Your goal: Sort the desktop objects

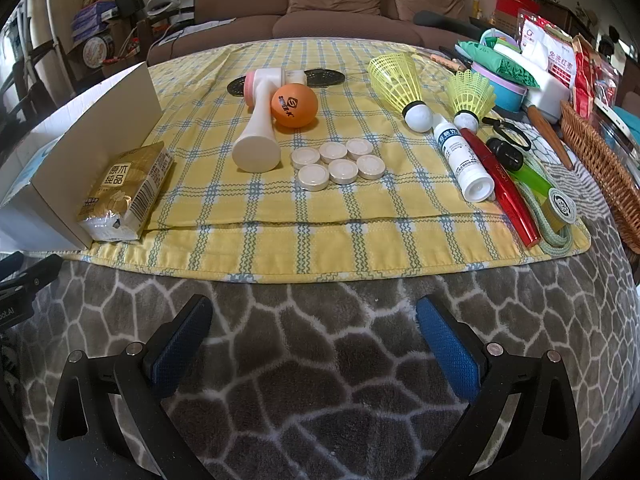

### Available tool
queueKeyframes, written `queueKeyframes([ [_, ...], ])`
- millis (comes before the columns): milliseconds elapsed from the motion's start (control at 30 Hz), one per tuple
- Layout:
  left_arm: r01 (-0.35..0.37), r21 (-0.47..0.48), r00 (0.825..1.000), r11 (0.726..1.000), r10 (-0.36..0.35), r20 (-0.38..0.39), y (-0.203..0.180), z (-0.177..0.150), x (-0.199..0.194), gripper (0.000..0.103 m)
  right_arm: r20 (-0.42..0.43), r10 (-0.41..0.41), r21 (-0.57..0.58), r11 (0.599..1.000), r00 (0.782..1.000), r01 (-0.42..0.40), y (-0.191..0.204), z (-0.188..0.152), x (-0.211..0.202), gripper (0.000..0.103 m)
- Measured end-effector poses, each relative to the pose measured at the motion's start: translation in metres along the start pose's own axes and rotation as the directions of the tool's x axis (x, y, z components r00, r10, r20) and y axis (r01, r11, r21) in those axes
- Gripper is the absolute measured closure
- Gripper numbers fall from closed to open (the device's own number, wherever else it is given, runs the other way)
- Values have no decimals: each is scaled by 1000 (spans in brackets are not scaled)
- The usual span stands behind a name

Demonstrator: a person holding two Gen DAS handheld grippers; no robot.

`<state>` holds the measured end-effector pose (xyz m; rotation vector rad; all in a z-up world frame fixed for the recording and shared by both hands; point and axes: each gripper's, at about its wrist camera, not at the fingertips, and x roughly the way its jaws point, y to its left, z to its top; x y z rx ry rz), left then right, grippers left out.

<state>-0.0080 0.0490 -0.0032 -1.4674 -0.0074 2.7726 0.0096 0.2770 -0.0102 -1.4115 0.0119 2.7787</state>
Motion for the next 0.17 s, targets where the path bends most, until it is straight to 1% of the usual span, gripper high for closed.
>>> queueKeyframes([
  [167,0,0,1000,1000,0,0,0,1,0,0,0,0,0,1000,1000,0,0,0,0,0],
])
